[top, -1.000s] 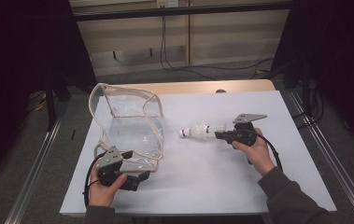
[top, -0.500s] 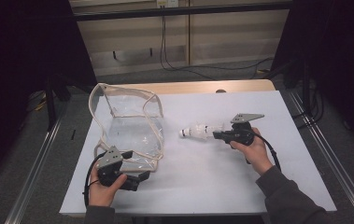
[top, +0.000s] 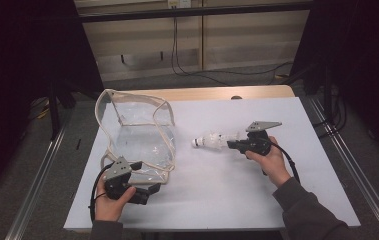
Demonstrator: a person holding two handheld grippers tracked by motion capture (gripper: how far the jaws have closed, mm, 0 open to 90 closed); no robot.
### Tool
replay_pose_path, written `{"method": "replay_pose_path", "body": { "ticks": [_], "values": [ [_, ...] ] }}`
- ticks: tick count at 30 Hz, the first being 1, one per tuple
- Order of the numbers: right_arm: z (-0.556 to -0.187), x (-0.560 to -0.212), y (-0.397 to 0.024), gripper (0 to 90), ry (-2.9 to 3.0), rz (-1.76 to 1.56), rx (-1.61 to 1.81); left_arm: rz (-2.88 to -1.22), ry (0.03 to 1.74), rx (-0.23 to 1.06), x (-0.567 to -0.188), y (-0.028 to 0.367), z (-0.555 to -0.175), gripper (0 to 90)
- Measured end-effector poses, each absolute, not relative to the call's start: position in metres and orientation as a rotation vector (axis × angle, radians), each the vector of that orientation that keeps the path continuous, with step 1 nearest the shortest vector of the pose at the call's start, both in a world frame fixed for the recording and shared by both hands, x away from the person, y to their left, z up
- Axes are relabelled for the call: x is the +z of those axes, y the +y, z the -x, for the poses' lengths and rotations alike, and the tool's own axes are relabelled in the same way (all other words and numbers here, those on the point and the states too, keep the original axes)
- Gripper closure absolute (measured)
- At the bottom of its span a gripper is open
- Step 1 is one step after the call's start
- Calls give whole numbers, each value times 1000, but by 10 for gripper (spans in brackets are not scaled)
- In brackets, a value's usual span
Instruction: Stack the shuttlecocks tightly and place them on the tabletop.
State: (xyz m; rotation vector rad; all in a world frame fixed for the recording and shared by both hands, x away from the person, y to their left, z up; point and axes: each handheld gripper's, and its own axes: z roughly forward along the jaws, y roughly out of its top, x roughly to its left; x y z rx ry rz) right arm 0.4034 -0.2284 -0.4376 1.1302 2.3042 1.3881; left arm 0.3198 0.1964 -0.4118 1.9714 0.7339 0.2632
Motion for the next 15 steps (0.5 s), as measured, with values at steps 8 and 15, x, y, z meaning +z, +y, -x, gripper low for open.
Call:
{"method": "replay_pose_path", "body": {
  "ticks": [8, 15],
  "values": [
    [-404, -438, -227, 899, 2308, -1128, 1386, -1972, 732, 265, -412, 196, -320, 12],
    [-405, -439, -225, 899, 2313, -1128, 1382, -1972, 731, 264, -412, 196, -320, 12]
  ]
}}
